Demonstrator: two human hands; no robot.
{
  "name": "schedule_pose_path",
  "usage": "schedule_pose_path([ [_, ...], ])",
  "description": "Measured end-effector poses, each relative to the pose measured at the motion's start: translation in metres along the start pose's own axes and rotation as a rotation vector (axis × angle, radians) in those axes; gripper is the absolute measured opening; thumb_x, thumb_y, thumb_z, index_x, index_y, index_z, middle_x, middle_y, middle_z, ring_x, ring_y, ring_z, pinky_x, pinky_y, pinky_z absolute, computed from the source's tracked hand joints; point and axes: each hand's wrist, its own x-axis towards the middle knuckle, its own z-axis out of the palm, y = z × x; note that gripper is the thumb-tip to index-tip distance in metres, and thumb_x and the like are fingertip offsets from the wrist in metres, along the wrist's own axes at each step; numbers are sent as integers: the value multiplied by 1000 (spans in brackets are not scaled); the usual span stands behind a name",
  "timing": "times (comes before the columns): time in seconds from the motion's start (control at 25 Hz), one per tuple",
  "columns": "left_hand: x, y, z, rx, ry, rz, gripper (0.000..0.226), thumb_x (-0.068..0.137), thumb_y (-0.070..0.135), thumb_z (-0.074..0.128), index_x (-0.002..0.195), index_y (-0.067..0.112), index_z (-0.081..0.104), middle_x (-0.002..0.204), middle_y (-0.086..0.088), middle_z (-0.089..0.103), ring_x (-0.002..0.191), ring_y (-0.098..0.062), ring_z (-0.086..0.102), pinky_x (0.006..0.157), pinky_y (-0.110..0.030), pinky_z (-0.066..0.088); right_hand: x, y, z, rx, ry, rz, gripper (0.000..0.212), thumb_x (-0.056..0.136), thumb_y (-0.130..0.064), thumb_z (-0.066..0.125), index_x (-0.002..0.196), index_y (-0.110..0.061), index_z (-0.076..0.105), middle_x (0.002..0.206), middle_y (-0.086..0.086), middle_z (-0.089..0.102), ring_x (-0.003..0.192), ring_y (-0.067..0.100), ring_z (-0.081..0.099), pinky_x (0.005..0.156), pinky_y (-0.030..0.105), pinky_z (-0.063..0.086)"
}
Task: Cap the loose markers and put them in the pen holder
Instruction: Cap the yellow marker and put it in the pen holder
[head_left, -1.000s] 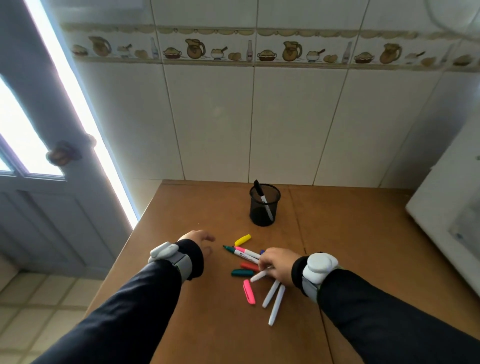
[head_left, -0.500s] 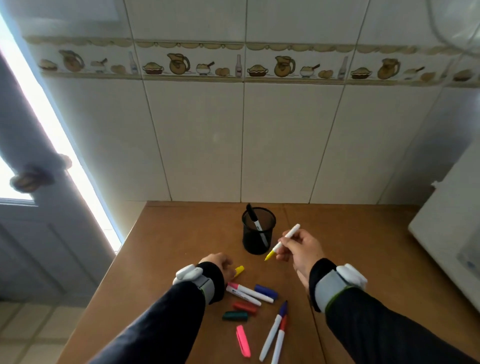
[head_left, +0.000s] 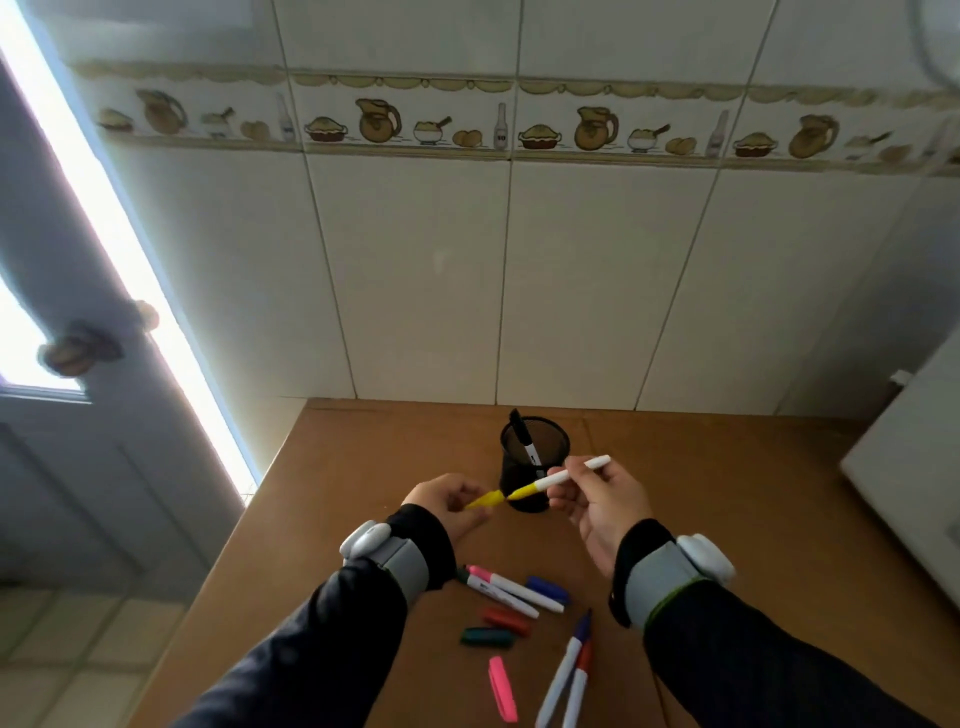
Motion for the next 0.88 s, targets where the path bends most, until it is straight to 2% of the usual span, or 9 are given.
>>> schedule_pose_path([
  [0.12,-11,4,-17,-29,25,59,31,73,14,76,67,40,60,61,14,58,50,7,53,62,-18,47,-8,-5,15,51,5,-30,12,95,-7,52,84,-6,57,79,17,66,51,16,61,48,22,54],
  [0.2,-18,8,-27,-30,44,82,22,73,15,76,74,34,65,60,15,57,47,10,53,55,-5,43,-15,-8,22,67,-6,-38,14,95,-6,52,82,-7,57,79,17,66,53,16,61,48,21,55],
  [0.32,-26,14,-37,-41,41,91,17,74,20,75,90,26,73,69,10,64,67,-3,58,67,-14,48,-30,-10,31,38,-78,-11,11,94,-4,53,84,-5,58,78,16,66,59,19,62,52,23,56],
  [0.4,-32,21,-41,5,47,102,21,77,25,73,97,24,74,73,9,65,68,-6,56,64,-11,46,-36,-7,34,45,-121,28,10,92,-3,55,83,-5,59,74,15,63,57,17,63,52,22,57],
  [0.52,-37,31,-48,78,79,141,15,79,31,70,94,29,74,63,14,56,56,-3,47,50,-8,37,-42,-1,36,126,-122,116,9,92,-5,57,83,-2,58,68,14,61,49,13,64,48,19,56],
  [0.64,-34,41,-61,127,43,196,9,80,32,69,81,40,69,64,11,58,56,-6,48,53,-13,40,-44,-3,31,165,-163,158,7,87,-6,63,88,0,60,69,15,62,50,14,65,50,20,57],
  [0.68,-32,42,-66,140,19,209,11,80,31,69,79,42,66,67,8,60,59,-8,50,56,-16,43,-42,-6,28,89,-208,144,9,83,-6,67,85,-1,61,71,16,63,53,16,65,52,23,57],
  [0.76,-26,41,-72,177,-42,207,12,78,31,71,85,40,68,72,6,63,67,-14,57,67,-25,52,-39,-17,22,-297,-315,77,11,76,-8,75,81,-4,66,75,14,67,58,17,63,54,25,55],
  [0.88,-17,40,-65,74,-65,192,34,72,21,77,99,32,58,73,6,62,71,-15,60,78,-33,56,-31,-26,26,-1019,-426,-79,25,84,-16,70,109,-14,71,94,5,69,79,11,63,66,13,49],
])
